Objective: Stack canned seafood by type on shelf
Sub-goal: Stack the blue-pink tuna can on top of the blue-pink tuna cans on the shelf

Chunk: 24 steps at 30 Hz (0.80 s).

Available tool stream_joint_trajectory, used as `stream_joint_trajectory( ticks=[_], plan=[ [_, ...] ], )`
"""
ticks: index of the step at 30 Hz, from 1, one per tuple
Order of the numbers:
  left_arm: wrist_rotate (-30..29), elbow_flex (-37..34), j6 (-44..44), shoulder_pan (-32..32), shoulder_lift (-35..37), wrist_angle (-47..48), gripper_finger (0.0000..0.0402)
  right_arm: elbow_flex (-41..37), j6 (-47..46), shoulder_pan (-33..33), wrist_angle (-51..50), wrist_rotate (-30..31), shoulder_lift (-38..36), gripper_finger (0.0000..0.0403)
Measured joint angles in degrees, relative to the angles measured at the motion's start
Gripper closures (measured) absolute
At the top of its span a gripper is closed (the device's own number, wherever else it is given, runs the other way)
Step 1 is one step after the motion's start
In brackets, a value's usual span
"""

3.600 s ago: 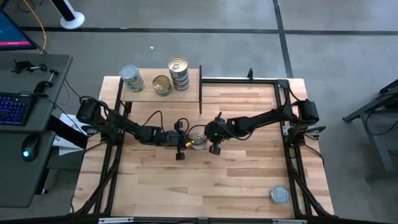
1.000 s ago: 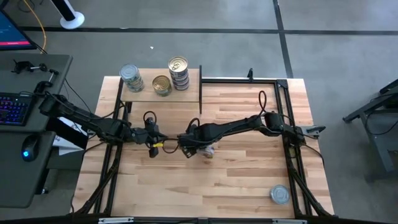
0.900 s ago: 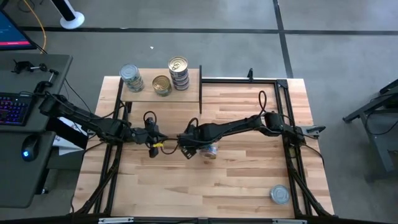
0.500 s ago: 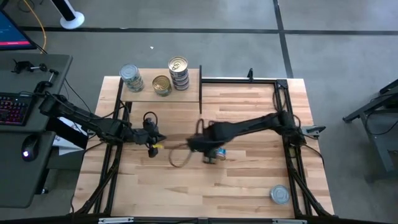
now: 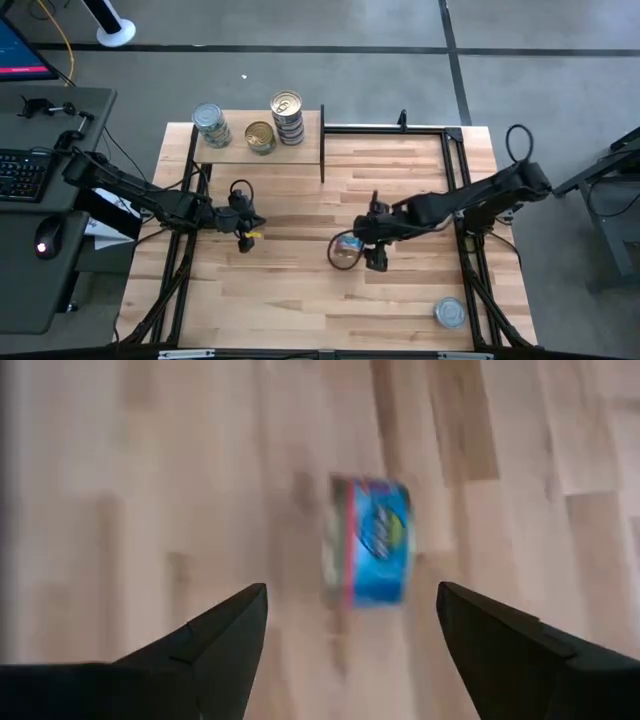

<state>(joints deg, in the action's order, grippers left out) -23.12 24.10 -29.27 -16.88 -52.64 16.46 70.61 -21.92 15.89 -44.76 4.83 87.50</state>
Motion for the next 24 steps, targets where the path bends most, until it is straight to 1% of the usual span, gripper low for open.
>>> stream_joint_trajectory(
  ticks=[3, 6, 8, 11, 15, 20, 24],
  plan=[
    [-0.3, 0.0, -1.5, 0.0, 0.0, -0.1, 0.0402, -0.8, 2.9, -0.7, 0.4, 2.2, 2.5, 0.0121],
    [-1.7, 0.0, -4.0, 0.0, 0.0, -0.2, 0.0402, -1.0, 6.0, -2.1, 3.1, 4.0, 5.0, 0.0121],
    [-2.8, 0.0, -5.9, 0.0, 0.0, -0.4, 0.0402, -1.1, 7.6, -3.0, 4.9, 3.2, 6.8, 0.0121],
    [-3.2, 0.0, -8.6, 0.0, 0.0, -1.5, 0.0402, -1.2, 10.0, -4.0, 7.5, -0.1, 8.6, 0.0121],
    [-3.2, 0.0, -11.0, -0.7, 0.0, -6.4, 0.0402, -1.2, 11.9, -4.3, 9.3, -2.3, 10.8, 0.0121],
    [-3.2, 0.0, -11.0, -2.9, 0.0, -13.3, 0.0402, -1.1, 12.0, -4.3, 14.1, -1.7, 13.3, 0.0121],
    [-3.2, 2.1, -7.7, -5.4, 1.0, -16.6, 0.0401, -1.1, 11.7, -4.3, 16.0, -2.0, 15.7, 0.0121]
  ],
)
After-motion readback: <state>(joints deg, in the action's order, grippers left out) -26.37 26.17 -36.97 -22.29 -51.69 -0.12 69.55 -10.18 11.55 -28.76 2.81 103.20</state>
